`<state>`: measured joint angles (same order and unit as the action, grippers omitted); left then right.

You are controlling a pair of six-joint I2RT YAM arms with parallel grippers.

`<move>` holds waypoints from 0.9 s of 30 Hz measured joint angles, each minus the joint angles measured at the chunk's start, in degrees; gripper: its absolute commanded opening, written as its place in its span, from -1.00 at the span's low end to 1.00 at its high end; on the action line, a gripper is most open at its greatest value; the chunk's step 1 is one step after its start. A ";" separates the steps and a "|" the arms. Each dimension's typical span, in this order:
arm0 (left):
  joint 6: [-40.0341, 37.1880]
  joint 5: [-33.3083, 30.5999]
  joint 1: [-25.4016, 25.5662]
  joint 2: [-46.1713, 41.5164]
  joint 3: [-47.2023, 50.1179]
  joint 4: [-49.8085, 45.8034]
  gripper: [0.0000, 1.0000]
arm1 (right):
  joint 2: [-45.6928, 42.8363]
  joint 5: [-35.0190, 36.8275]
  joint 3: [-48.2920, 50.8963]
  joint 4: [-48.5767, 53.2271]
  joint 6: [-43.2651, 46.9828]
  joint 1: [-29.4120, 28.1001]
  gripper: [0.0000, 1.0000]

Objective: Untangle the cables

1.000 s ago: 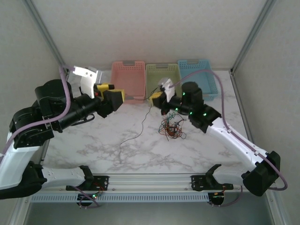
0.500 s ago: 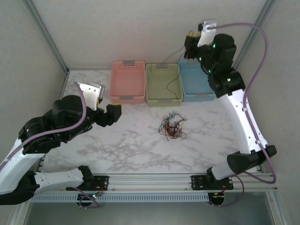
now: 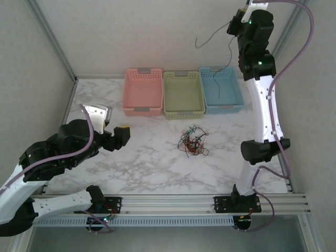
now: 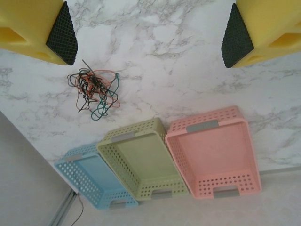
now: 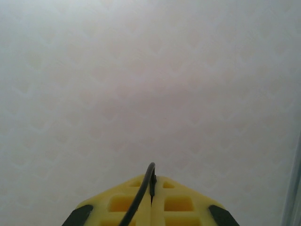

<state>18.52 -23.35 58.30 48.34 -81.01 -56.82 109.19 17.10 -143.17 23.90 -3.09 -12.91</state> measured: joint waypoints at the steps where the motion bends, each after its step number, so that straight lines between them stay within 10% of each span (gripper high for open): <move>1: 0.15 -0.17 0.00 -0.09 0.55 0.00 0.65 | 1.44 0.33 -1.40 0.02 0.24 0.31 -1.00; 27: 2.01 -0.81 -0.07 -5.92 8.83 0.07 0.66 | 12.46 12.57 7.48 3.26 -1.68 2.56 -1.00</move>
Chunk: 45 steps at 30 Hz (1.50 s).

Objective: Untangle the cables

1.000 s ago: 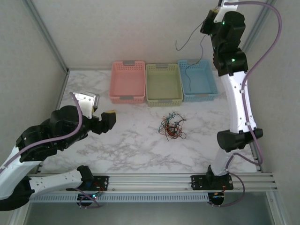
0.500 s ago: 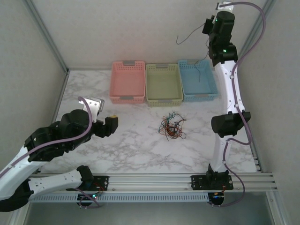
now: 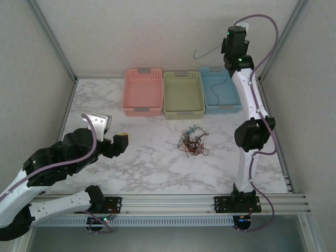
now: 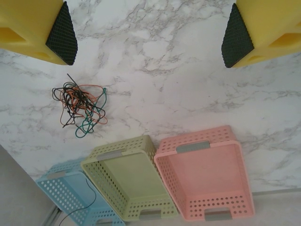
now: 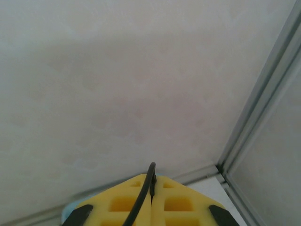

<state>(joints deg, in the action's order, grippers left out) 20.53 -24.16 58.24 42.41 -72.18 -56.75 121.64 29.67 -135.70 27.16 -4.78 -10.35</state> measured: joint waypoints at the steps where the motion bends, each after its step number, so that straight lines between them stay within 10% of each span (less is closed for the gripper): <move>1: 0.17 -0.02 0.00 -0.31 0.07 -0.13 0.65 | 0.20 0.57 0.24 0.59 -0.24 0.09 -1.00; 15: 0.81 -0.42 -0.22 -2.51 1.07 -0.52 0.66 | 2.60 13.09 4.81 1.25 -1.11 1.27 -0.88; 29: 0.79 -0.42 -0.22 -2.51 1.09 -0.52 0.66 | 6.40 22.88 -3.19 11.19 -6.03 1.05 -0.04; 45: 0.94 -0.44 -0.22 -3.17 2.16 -0.48 0.66 | 3.96 5.62 -0.52 19.98 -9.42 0.66 0.04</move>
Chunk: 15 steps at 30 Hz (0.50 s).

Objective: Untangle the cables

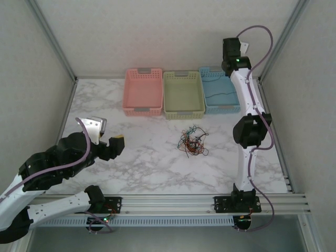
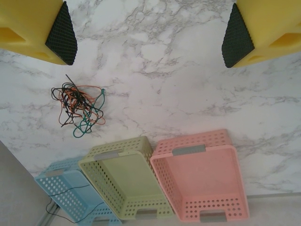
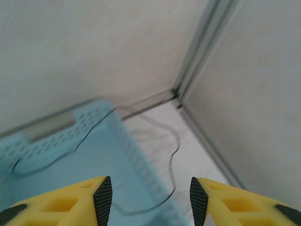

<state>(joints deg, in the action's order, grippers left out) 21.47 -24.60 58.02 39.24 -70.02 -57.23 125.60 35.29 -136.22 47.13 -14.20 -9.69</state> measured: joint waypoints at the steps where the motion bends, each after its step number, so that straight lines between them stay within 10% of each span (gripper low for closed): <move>1: 0.00 0.02 0.00 0.00 0.11 0.00 0.66 | -1.55 -1.92 2.86 0.13 0.07 -0.39 0.05; 15: -0.04 0.04 0.00 -0.72 1.90 1.75 0.66 | -2.45 -20.09 12.17 0.20 -3.43 1.44 0.25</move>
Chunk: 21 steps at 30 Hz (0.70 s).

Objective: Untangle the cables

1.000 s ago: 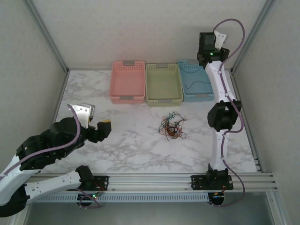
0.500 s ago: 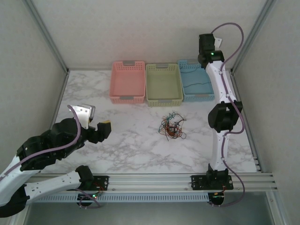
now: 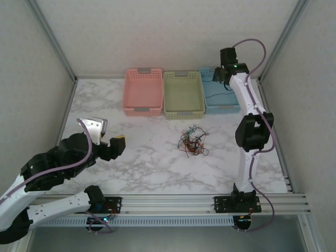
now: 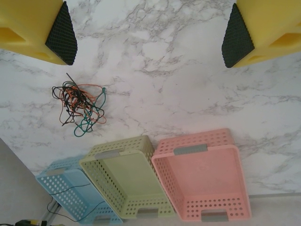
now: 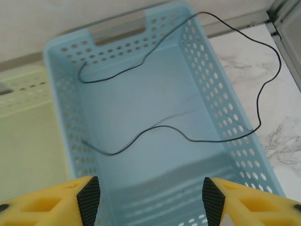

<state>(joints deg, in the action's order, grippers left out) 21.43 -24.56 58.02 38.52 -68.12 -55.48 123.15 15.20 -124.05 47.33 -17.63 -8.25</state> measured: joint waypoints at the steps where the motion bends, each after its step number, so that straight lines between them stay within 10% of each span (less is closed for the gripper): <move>1: -0.02 -0.02 0.00 -0.04 0.09 -0.02 0.66 | 1.33 -0.09 -0.11 -0.37 -1.01 0.90 0.25; 21: -0.52 0.00 0.00 -2.47 4.48 0.42 0.66 | 5.05 -6.95 9.81 -18.51 -19.93 13.14 0.29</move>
<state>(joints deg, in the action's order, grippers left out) 20.91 -24.56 58.02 36.05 -63.64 -55.07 128.20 8.25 -114.24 28.82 -37.56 4.89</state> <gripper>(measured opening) 0.829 0.640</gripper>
